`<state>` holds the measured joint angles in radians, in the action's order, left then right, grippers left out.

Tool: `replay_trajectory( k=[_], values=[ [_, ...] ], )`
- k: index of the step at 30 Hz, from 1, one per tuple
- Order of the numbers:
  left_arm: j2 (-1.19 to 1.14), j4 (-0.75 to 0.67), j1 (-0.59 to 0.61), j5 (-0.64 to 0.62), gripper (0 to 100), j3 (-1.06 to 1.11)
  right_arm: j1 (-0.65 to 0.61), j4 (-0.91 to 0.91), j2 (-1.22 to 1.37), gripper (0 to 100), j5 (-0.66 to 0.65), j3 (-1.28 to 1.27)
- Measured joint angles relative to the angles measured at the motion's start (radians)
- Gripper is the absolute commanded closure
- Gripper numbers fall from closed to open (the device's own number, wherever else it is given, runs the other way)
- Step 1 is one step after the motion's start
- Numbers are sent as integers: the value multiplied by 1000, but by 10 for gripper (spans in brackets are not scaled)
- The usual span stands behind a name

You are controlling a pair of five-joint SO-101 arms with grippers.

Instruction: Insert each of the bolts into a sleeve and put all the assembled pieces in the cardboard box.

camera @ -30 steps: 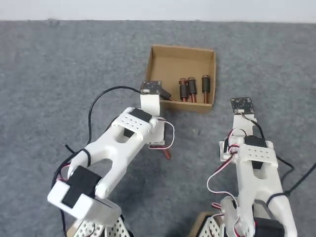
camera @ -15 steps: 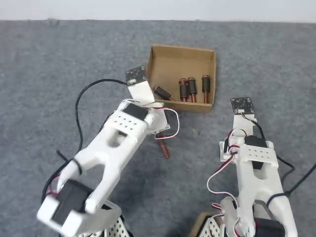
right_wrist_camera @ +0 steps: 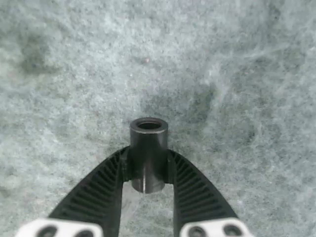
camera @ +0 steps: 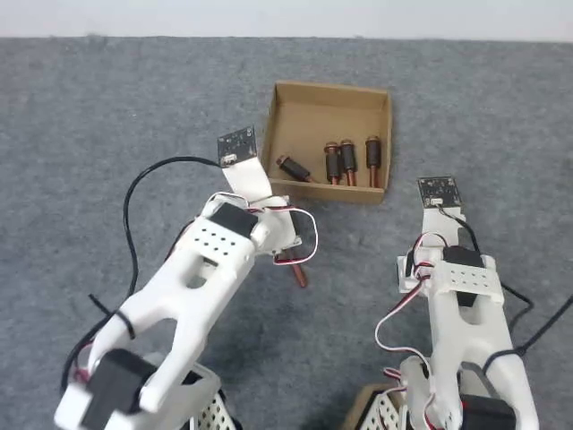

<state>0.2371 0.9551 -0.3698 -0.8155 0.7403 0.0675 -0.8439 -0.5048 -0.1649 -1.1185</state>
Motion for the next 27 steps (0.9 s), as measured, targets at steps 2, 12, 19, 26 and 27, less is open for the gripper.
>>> replay_trajectory(
  k=[2,12,19,26,27],
  values=[
    [-43,-2,0,0,987,0,0,0,0,991,0,0],
    [-106,-12,-3,0,814,-3,0,0,0,991,0,0],
    [-110,63,-84,0,747,-2,0,0,0,991,0,0],
    [-110,11,-51,0,778,38,0,0,0,991,0,0],
    [-110,0,-51,0,788,38,0,0,0,991,0,0]
  ],
)
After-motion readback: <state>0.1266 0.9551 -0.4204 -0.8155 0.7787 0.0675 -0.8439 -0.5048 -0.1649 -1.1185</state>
